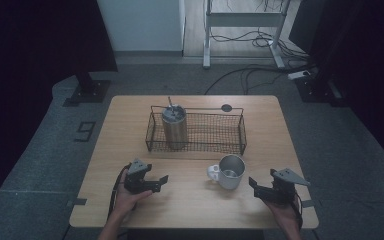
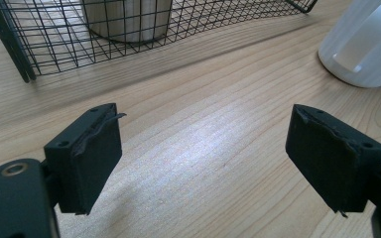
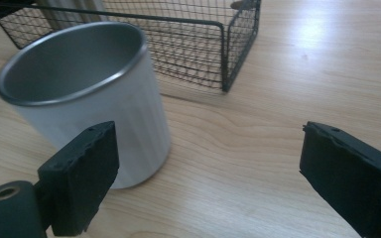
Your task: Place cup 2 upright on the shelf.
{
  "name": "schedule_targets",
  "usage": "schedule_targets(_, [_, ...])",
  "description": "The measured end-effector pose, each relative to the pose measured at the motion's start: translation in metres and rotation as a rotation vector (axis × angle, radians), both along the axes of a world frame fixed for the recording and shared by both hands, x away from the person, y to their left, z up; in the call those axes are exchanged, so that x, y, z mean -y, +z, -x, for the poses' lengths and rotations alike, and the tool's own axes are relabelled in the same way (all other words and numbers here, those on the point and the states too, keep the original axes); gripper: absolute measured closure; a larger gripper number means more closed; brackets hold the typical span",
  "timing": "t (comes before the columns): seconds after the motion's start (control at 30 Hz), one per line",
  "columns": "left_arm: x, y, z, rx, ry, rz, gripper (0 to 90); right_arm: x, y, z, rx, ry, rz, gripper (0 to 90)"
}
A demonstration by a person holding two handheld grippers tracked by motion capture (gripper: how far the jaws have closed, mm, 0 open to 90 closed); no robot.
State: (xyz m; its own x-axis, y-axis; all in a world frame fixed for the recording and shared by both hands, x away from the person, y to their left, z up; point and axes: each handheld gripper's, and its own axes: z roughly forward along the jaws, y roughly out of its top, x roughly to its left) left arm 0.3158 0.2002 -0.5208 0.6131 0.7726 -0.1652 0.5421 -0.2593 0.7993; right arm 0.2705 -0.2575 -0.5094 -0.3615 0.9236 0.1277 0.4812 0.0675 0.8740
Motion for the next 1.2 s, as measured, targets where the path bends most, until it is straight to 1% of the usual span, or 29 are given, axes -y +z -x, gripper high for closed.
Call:
schedule_targets(0.17, [0.001, -0.001, 0.000, -0.002, -0.004, -0.007, 14.6, -0.006, 0.003, 0.001, -0.004, 0.032, -0.018, 8.4])
schedule_targets(0.4, [0.003, 0.002, 0.002, -0.002, -0.016, -0.010, 14.6, -0.020, 0.009, 0.004, 0.008, 0.078, -0.038, 7.8])
schedule_targets(0.57, [0.001, 0.002, 0.002, -0.007, -0.014, -0.011, 14.6, -0.032, 0.013, 0.005, 0.007, 0.109, -0.023, 6.6])
schedule_targets(0.63, [-0.001, 0.004, 0.002, -0.008, -0.013, -0.001, 14.6, -0.036, 0.014, 0.005, 0.007, 0.116, -0.009, 6.0])
schedule_targets(0.73, [-0.004, 0.005, 0.001, -0.012, -0.011, 0.021, 14.8, -0.040, 0.013, 0.004, -0.001, 0.119, -0.011, 5.7])
schedule_targets(0.87, [-0.006, 0.007, 0.002, -0.007, -0.006, 0.024, 14.8, -0.046, 0.012, 0.000, -0.009, 0.127, -0.002, 4.7])
schedule_targets(0.97, [-0.007, 0.008, 0.002, -0.005, -0.006, 0.027, 14.8, -0.052, 0.012, -0.004, -0.017, 0.130, 0.015, 3.6])
schedule_targets(1.2, [-0.003, 0.007, 0.004, -0.001, -0.019, 0.018, 14.8, -0.062, 0.013, -0.014, -0.022, 0.120, 0.016, 1.1])
